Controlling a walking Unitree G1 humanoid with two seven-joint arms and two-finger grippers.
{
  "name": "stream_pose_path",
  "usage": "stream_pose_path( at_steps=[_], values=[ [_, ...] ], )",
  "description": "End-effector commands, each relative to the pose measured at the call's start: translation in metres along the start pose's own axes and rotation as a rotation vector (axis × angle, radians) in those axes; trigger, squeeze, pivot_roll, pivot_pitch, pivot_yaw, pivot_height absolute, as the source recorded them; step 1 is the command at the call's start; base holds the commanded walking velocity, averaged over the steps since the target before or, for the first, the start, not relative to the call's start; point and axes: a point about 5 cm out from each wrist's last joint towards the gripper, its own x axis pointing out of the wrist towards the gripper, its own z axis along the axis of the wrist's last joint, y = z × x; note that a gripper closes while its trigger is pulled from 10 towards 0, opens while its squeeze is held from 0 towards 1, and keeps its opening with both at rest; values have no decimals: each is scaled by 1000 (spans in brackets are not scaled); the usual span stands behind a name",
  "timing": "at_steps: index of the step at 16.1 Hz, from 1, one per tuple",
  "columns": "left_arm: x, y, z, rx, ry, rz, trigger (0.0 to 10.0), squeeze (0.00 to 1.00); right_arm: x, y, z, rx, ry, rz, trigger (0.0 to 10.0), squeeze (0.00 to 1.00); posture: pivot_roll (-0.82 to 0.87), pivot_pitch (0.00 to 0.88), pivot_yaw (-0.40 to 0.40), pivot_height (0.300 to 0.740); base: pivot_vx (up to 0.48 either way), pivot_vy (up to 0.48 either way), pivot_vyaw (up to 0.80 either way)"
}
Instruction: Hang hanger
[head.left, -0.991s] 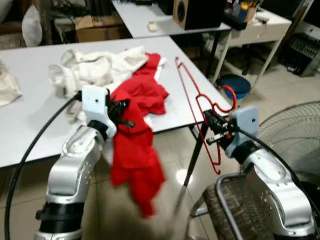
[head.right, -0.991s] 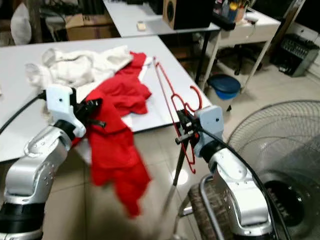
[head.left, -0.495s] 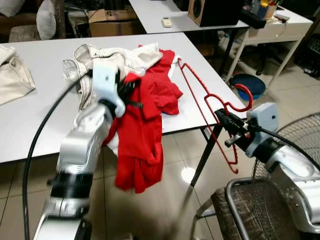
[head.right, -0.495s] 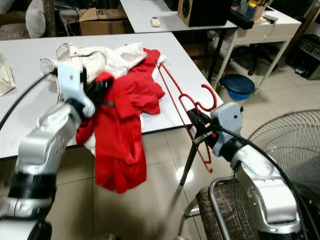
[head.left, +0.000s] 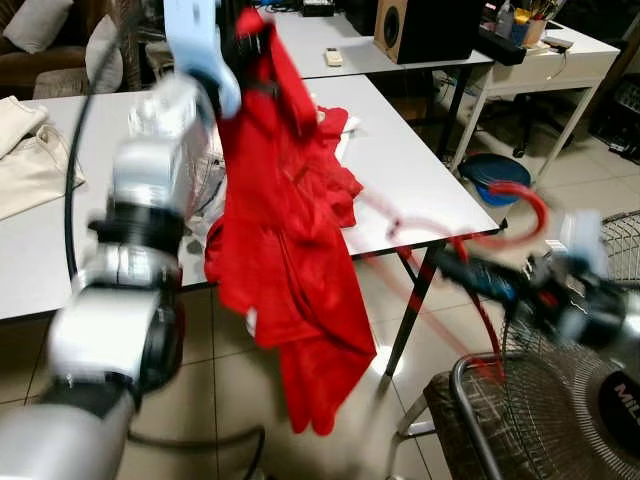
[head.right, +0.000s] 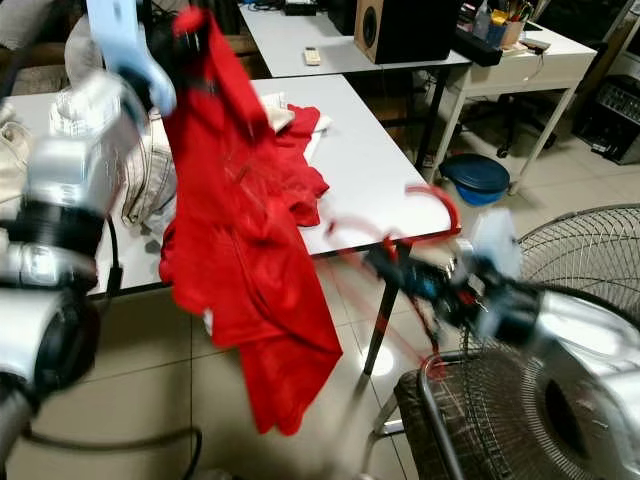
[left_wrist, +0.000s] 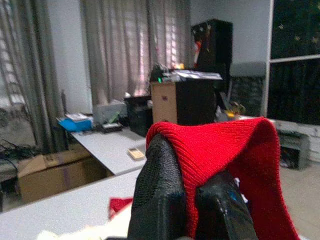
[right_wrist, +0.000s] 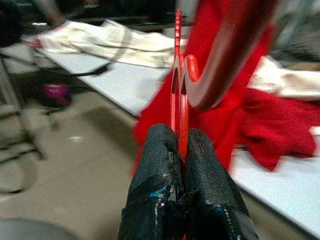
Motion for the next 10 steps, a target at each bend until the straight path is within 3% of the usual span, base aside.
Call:
stream_pose_path(
  at_steps=[1, 3, 5, 6, 10],
  values=[
    [4, 5, 13, 8, -43, 22, 10000, 0, -2, 4, 6, 15, -2, 67, 10000, 0, -119, 0, 29, 740, 0, 0, 0],
    [9, 1, 28, -29, -93, -14, 10000, 0, 1, 5, 0, 10, 59, 102, 10000, 0, -114, 0, 22, 740, 0, 0, 0],
    [13, -10, 42, -78, -145, -139, 10000, 0, 10, -2, -4, -23, 106, 81, 10000, 0, -109, 0, 16, 740, 0, 0, 0],
    [12, -18, 47, -78, -158, -229, 10000, 0, 17, -8, -6, -40, 128, 56, 10000, 0, -107, 0, 14, 740, 0, 0, 0],
    [-6, -48, 54, -75, -150, -409, 10000, 0, 37, -18, -10, -83, 142, 29, 10000, 0, -94, 0, 0, 740, 0, 0, 0]
  ],
)
